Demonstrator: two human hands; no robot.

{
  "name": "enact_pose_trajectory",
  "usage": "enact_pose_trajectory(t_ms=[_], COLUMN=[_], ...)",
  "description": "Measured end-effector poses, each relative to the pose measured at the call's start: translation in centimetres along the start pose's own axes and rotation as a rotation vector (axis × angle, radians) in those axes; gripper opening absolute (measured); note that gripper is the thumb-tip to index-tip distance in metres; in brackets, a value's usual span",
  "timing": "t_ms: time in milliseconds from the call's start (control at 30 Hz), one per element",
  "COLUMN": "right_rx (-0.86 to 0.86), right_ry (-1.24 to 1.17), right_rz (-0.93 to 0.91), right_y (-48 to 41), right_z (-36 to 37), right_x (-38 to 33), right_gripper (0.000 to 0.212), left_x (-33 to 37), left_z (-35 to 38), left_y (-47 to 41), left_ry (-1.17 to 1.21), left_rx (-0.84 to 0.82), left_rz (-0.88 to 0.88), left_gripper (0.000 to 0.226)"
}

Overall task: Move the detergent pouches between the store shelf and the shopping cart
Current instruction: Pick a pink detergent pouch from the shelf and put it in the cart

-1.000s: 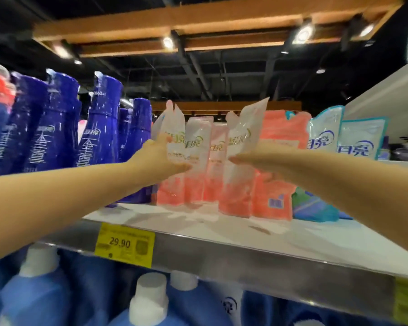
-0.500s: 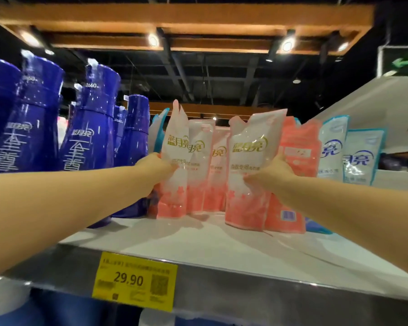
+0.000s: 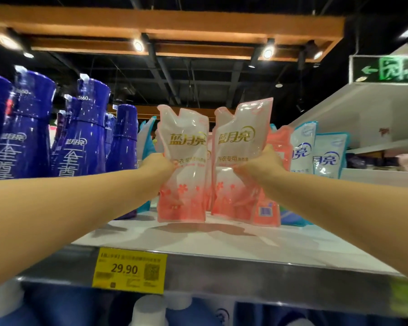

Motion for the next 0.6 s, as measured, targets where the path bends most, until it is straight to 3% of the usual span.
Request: enact_pose_trajectory(t_ms=[233, 600], right_rx=[0.093, 0.224], right_ry=[0.01, -0.081], right_rz=[-0.063, -0.22], right_y=[2.7, 10.1], right_z=[-5.1, -20.4], right_x=[0.3, 1.2], right_gripper=[0.067, 0.048], left_x=[2.4, 14.7], left_z=[3.1, 9.2], left_y=[2.6, 11.1], left_ry=[0.043, 0.311], left_rx=[-0.03, 0.051], left_rz=[-0.047, 0.146], left_gripper=[0.039, 0.01])
Point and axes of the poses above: each hand's wrist, its own y-axis away from the middle knuckle, its own z-axis out of the palm, x = y × z, the point moved 5 cm from there along -y, towards the middle knuckle, and after that the axes turned 15 degrees about z, right-handed, at the moved point
